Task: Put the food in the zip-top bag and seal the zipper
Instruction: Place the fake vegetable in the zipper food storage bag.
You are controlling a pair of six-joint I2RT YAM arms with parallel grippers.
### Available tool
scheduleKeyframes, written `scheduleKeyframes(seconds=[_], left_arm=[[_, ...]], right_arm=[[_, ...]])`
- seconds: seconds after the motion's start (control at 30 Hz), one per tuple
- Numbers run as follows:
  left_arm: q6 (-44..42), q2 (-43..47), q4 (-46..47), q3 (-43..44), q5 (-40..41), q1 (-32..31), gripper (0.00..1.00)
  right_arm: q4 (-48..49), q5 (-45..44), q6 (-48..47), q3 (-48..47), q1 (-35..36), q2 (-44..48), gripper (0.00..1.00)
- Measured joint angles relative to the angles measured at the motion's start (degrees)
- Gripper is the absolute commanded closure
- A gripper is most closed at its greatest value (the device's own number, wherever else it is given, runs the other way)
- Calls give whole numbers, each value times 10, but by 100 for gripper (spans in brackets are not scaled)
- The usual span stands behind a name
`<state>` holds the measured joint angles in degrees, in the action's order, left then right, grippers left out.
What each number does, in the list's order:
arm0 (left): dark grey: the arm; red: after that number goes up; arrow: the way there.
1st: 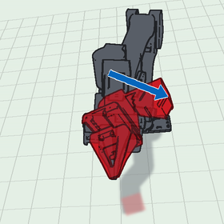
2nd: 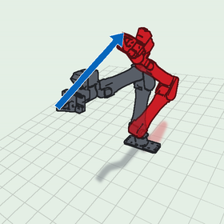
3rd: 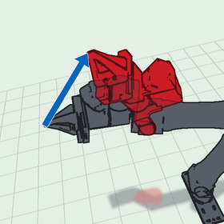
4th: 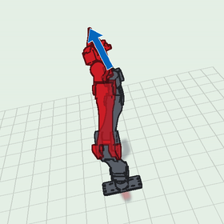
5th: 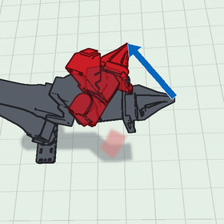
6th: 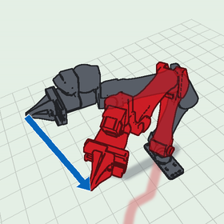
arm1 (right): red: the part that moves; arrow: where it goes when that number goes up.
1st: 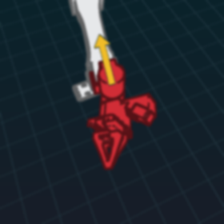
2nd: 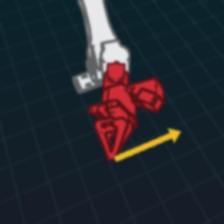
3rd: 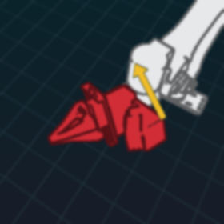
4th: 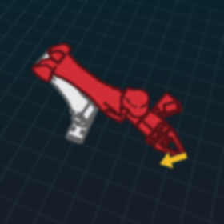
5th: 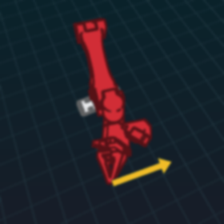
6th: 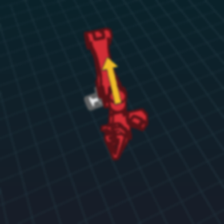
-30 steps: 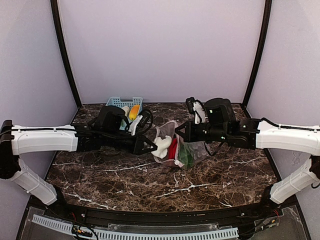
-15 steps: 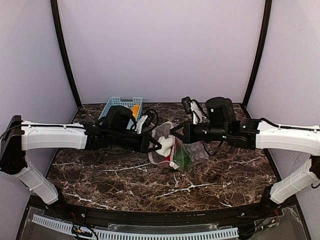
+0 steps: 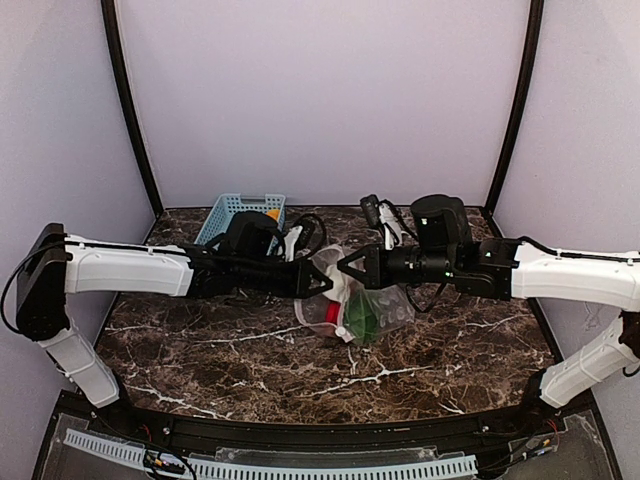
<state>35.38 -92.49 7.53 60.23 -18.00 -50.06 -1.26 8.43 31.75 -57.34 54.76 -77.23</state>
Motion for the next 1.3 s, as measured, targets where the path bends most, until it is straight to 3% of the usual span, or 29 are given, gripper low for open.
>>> scheduleKeyframes(seconds=[0.2,0.47,0.73,0.87,1.13,1.3], left_arm=[[9,-32,12,17,12,-7,95],[-4,-35,-2,23,31,-10,72],[-22,-28,-24,23,38,-10,59],[-33,0,-47,23,36,-10,54],[-54,123,-86,0,32,-7,55],[-49,157,-96,-42,34,10,48]], right_arm=[[0,0,0,1,0,0,100],[0,-5,0,3,0,0,100],[0,-7,0,4,0,0,100],[0,-9,0,4,0,0,100],[0,-14,0,7,0,4,100],[0,-16,0,7,0,5,100]])
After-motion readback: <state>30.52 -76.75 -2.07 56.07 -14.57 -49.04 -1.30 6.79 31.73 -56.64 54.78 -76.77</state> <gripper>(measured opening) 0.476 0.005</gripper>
